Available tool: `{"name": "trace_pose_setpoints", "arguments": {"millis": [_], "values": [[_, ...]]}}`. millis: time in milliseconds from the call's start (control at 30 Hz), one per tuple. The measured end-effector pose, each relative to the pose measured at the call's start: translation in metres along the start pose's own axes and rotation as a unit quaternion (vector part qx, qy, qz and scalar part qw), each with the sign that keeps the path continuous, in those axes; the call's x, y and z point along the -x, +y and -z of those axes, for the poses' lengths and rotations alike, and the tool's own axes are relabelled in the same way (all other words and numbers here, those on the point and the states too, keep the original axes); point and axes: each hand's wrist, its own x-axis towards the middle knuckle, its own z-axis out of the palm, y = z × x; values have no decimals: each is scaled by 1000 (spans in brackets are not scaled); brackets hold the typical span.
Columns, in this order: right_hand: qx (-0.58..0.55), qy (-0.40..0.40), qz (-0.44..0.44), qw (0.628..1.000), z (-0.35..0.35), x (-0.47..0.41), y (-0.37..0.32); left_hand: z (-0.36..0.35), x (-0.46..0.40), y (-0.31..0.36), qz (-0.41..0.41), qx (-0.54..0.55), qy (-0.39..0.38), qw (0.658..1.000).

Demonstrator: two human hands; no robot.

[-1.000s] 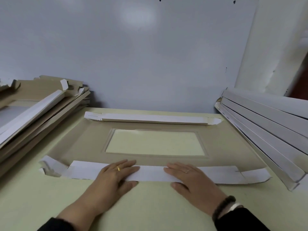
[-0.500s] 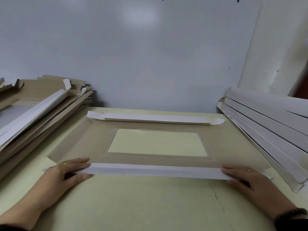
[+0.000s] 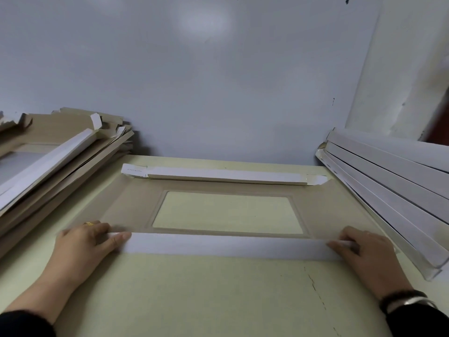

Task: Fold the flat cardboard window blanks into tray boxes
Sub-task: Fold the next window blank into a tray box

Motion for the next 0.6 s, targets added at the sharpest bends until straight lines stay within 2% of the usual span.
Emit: {"name": "trace_pose_setpoints", "arguments": {"millis": [167,233,300,367,433,533,600], "values": [[22,-26,-20,999,-7,-7,0,-8,-6,6,15,-94,-7,995],[23,-49,-43,998,-10,-7,0,-12,-4,9,11,-95,-5,995],[46,-53,-26,997,-15,-6,-6,-16,2,18,-24,-88,10,996],[71,-72,34,994,-22,-4,-22,-22,8,36,-104,-89,12,991],[83,-95,123,984,-36,0,-49,-33,16,66,-180,-75,-30,980],[73,-103,225,966,-56,8,-99,-60,27,108,-190,-56,-106,974],[70,-150,252,953,-70,12,-123,-78,32,124,-200,-73,-138,967]]}}
